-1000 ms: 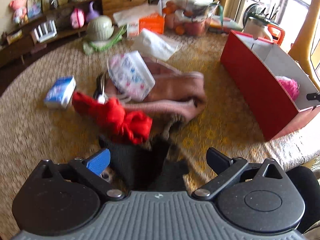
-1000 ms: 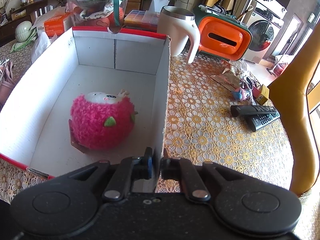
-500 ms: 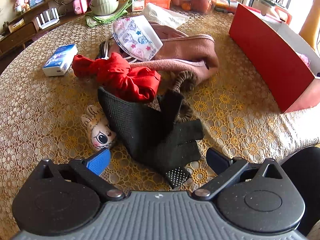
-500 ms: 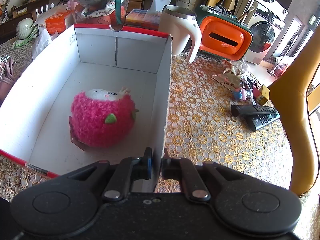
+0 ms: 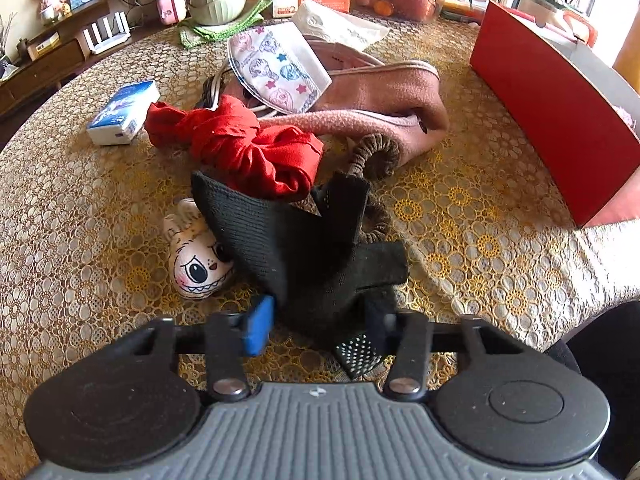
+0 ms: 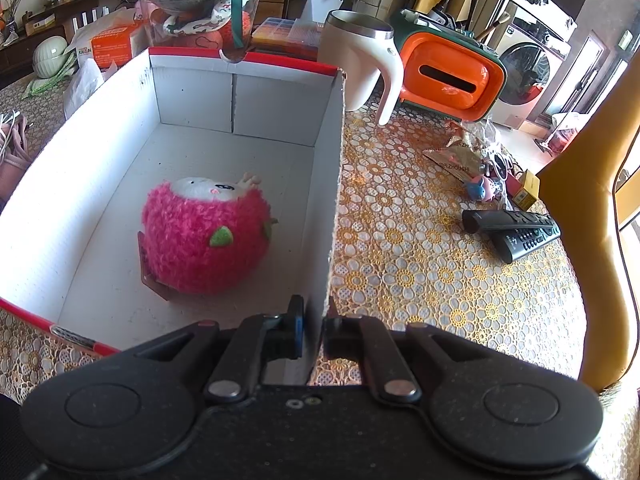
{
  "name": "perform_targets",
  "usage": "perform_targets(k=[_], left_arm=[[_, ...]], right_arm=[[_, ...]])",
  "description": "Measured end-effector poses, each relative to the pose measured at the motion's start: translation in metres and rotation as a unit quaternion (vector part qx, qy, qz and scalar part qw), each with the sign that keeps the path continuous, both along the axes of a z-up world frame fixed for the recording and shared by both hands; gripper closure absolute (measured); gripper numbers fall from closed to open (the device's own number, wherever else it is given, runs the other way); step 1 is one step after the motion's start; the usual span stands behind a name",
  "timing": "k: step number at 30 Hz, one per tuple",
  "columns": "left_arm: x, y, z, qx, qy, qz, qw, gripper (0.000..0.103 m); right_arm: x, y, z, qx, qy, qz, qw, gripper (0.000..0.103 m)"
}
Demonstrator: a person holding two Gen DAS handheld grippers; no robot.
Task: Organize objects
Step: 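Grasp the black mesh glove on the table with the left gripper, then carry the black glove with the left gripper into the box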
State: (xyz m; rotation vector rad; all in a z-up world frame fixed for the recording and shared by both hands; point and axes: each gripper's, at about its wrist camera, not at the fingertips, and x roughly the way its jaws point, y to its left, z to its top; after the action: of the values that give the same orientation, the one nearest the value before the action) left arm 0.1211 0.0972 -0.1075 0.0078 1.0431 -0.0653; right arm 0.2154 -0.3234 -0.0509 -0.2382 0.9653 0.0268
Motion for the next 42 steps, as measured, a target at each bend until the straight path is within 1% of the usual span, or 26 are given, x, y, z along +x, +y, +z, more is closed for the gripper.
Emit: perform_targets(k=[1,2,4,7,10,15,21,24,29,33,38,42], left_arm=[[0.0,0.001,0.001,0.0,-0.001,0.003,1.0,0.073],[0.0,0.001,0.002,0.0,-0.001,0.006,1.0,0.075],[-0.001,0.003,0.004,-0.002,-0.003,0.011,0.9999,0.087],[-0.003,0.005,0.008,-0.012,-0.003,0.025,0.9996,0.089],[-0.008,0.006,0.02,-0.031,-0.014,0.026,0.9991,0.09],[-0.014,0.008,0.051,-0.043,-0.035,0.018,0.9983,0.09],[-0.013,0.003,0.088,-0.051,-0.075,0.002,0.9958,0.09],[-0.007,-0.004,0.102,-0.056,-0.092,-0.014,0.9941,0.09],[0.008,-0.03,0.124,-0.051,-0.112,-0.066,0.9903,0.09],[0.025,-0.055,0.133,-0.05,-0.113,-0.105,0.9869,0.09],[0.046,-0.093,0.142,-0.056,-0.115,-0.15,0.9804,0.09],[0.063,-0.13,0.144,-0.046,-0.116,-0.189,0.974,0.09]], right_arm=[[0.0,0.0,0.0,0.0,0.0,0.0,1.0,0.095],[0.0,0.0,0.0,0.0,0.0,0.0,1.0,0.095],[0.0,0.0,0.0,0.0,0.0,0.0,1.0,0.095],[0.0,0.0,-0.001,0.002,0.0,0.0,1.0,0.095],[0.0,-0.001,-0.001,0.001,0.0,0.0,1.0,0.095],[0.0,-0.001,-0.001,0.002,-0.001,0.002,1.0,0.096],[0.0,-0.001,-0.001,0.002,-0.001,0.001,1.0,0.096],[0.0,-0.001,-0.001,0.002,-0.001,0.002,1.0,0.096],[0.001,-0.001,-0.001,0.004,0.0,0.003,1.0,0.096],[0.001,-0.001,-0.001,0.005,0.0,0.003,1.0,0.096],[0.001,-0.002,-0.002,0.008,0.001,0.005,1.0,0.097],[0.002,-0.002,-0.002,0.008,0.001,0.005,1.0,0.097]])
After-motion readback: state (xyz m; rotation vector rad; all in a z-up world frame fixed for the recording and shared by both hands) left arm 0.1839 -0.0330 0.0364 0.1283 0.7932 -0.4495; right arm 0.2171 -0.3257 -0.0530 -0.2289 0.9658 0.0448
